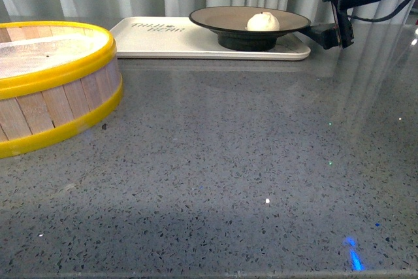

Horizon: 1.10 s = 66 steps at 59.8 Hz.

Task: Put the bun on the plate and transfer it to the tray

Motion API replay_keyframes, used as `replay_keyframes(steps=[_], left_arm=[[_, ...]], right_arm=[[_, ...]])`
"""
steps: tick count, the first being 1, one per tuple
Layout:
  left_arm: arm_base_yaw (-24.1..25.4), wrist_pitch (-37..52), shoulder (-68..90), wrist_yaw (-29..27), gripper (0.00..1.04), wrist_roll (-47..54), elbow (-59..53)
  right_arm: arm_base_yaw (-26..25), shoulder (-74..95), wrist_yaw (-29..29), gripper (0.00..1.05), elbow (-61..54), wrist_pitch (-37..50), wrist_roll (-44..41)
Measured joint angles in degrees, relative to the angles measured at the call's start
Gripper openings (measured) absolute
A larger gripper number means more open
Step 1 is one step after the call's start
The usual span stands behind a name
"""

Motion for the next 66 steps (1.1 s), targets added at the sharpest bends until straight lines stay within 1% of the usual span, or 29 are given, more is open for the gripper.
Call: replay_keyframes(steps=[10,23,31,33,37,40,41,44,46,49,50,53,54,58,59,60,61,62,64,65,66], left_arm=[[0.0,0.0,0.0,0.0,0.98,0.0,0.0],[0.0,0.0,0.0,0.0,0.98,0.0,0.0],[0.0,0.0,0.0,0.0,0.98,0.0,0.0],[0.0,0.0,0.0,0.0,0.98,0.0,0.0],[0.0,0.0,0.0,0.0,0.98,0.0,0.0],[0.0,0.0,0.0,0.0,0.98,0.0,0.0],[0.0,0.0,0.0,0.0,0.98,0.0,0.0],[0.0,0.0,0.0,0.0,0.98,0.0,0.0],[0.0,0.0,0.0,0.0,0.98,0.0,0.0],[0.0,0.0,0.0,0.0,0.98,0.0,0.0],[0.0,0.0,0.0,0.0,0.98,0.0,0.0],[0.0,0.0,0.0,0.0,0.98,0.0,0.0],[0.0,0.0,0.0,0.0,0.98,0.0,0.0],[0.0,0.0,0.0,0.0,0.98,0.0,0.0],[0.0,0.0,0.0,0.0,0.98,0.0,0.0],[0.0,0.0,0.0,0.0,0.98,0.0,0.0],[0.0,0.0,0.0,0.0,0.98,0.0,0.0],[0.0,0.0,0.0,0.0,0.98,0.0,0.0],[0.0,0.0,0.0,0.0,0.98,0.0,0.0],[0.0,0.0,0.0,0.0,0.98,0.0,0.0],[0.0,0.0,0.0,0.0,0.98,0.0,0.0]], right_arm=[[-0.5,-3.3,0.6,0.96,-5.2,2.8,0.8],[-1.8,-10.8,2.8,0.96,-15.6,8.1,2.2],[-3.5,-18.8,4.9,0.96,-28.0,13.8,3.4],[-4.7,-22.1,5.7,0.96,-33.2,16.1,3.5],[-7.3,-29.2,9.3,0.96,-43.0,18.1,1.7],[-9.9,-35.7,13.8,0.96,-50.2,18.6,-2.2],[-11.2,-39.7,16.6,0.96,-54.3,18.5,-4.7],[-12.9,-44.3,20.6,0.96,-58.8,18.2,-8.6],[-14.6,-50.0,23.8,0.96,-64.2,17.7,-12.6],[-15.7,-56.0,26.6,0.96,-69.3,16.8,-16.2],[-16.3,-59.0,28.5,0.96,-71.8,16.5,-18.3],[-17.0,-66.2,31.5,0.96,-77.1,16.1,-23.6],[-17.2,-69.9,32.9,0.96,-79.6,15.9,-27.1],[-16.2,-77.9,37.1,0.96,-84.1,16.0,-36.0],[-15.7,-79.9,37.2,0.96,-85.4,16.4,-38.6],[-16.0,-81.0,34.6,0.93,-86.7,18.1,-41.3],[-16.2,-82.7,28.3,0.88,-88.8,21.3,-45.7],[-16.2,-83.3,26.3,0.87,-89.5,22.1,-48.0],[-15.4,-86.4,20.2,0.79,-92.5,23.6,-53.7],[-14.3,-88.3,18.7,0.73,-94.1,23.5,-57.3],[-13.6,-89.9,18.5,0.71,-95.4,23.2,-59.1]])
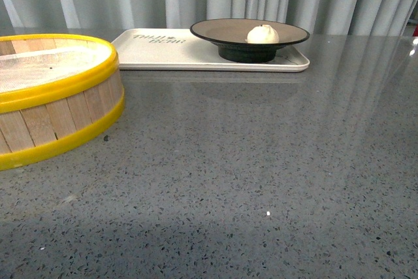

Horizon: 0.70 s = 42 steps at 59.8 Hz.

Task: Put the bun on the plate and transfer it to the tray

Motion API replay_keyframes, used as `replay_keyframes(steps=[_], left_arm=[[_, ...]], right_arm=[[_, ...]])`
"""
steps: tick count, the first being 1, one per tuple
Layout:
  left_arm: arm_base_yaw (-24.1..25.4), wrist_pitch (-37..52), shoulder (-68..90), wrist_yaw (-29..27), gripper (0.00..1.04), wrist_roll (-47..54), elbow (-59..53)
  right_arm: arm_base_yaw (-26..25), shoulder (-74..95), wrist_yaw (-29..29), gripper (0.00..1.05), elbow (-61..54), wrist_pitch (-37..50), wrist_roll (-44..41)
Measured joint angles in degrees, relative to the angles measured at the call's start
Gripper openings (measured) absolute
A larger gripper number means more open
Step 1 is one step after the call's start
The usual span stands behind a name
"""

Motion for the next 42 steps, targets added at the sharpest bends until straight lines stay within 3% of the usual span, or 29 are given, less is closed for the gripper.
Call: replay_keyframes(steps=[7,13,20,42], left_arm=[[0.0,0.0,0.0,-0.1,0.98,0.0,0.0],[0.0,0.0,0.0,0.0,0.98,0.0,0.0],[0.0,0.0,0.0,0.0,0.98,0.0,0.0],[0.0,0.0,0.0,0.0,0.98,0.0,0.0]], right_arm=[[8.9,-10.2,7.1,0.43,-7.1,-3.0,-6.7],[10.1,-13.1,7.2,0.28,-9.2,-3.0,-7.7],[10.1,-16.3,7.8,0.01,-12.2,-3.4,-8.3],[10.2,-24.6,7.7,0.02,-16.8,-7.1,-8.6]])
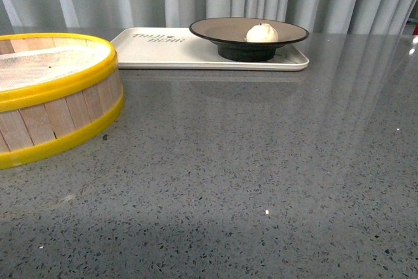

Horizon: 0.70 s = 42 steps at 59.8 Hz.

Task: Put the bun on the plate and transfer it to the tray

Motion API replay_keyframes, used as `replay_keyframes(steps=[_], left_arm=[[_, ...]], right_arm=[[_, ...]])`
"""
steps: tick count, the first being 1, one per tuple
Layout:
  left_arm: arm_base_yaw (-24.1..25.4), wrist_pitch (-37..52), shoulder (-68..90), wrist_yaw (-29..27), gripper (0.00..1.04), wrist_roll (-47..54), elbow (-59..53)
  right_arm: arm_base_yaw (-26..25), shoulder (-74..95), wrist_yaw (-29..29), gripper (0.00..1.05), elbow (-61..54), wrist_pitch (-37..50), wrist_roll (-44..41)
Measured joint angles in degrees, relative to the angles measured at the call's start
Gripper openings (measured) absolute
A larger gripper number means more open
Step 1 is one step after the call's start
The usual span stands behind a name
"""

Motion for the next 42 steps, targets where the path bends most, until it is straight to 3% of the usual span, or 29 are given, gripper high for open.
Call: replay_keyframes(steps=[37,42], left_arm=[[0.0,0.0,0.0,0.0,0.98,0.0,0.0],[0.0,0.0,0.0,0.0,0.98,0.0,0.0]], right_arm=[[0.0,-9.4,0.0,0.02,-3.2,-5.4,-0.1],[0.0,-14.4,0.0,0.02,-3.2,-12.2,-0.1]])
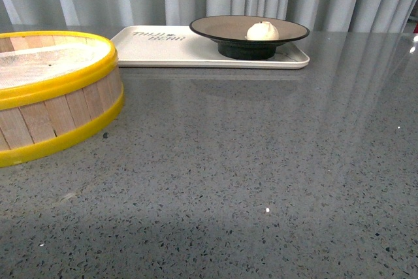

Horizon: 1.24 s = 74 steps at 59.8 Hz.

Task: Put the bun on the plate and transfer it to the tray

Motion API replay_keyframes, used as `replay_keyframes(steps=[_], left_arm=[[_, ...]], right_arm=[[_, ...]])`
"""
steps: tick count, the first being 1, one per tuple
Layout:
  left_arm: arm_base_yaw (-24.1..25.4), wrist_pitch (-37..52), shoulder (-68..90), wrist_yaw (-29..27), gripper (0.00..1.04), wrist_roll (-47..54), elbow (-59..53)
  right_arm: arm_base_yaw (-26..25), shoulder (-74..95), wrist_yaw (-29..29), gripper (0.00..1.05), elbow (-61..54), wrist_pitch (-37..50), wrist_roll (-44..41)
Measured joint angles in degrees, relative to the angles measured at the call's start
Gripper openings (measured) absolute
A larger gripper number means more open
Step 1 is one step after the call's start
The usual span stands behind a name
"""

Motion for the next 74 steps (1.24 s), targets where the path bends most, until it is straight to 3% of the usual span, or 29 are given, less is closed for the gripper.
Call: replay_keyframes(steps=[20,38,51,74], left_arm=[[0.0,0.0,0.0,0.0,0.98,0.0,0.0],[0.0,0.0,0.0,0.0,0.98,0.0,0.0],[0.0,0.0,0.0,0.0,0.98,0.0,0.0],[0.0,0.0,0.0,0.0,0.98,0.0,0.0]], right_arm=[[0.0,-4.9,0.0,0.02,0.0,-3.6,-0.1],[0.0,-4.9,0.0,0.5,0.0,-3.6,-0.1],[0.0,-4.9,0.0,0.98,0.0,-3.6,0.0],[0.0,-4.9,0.0,0.96,0.0,-3.6,0.0]])
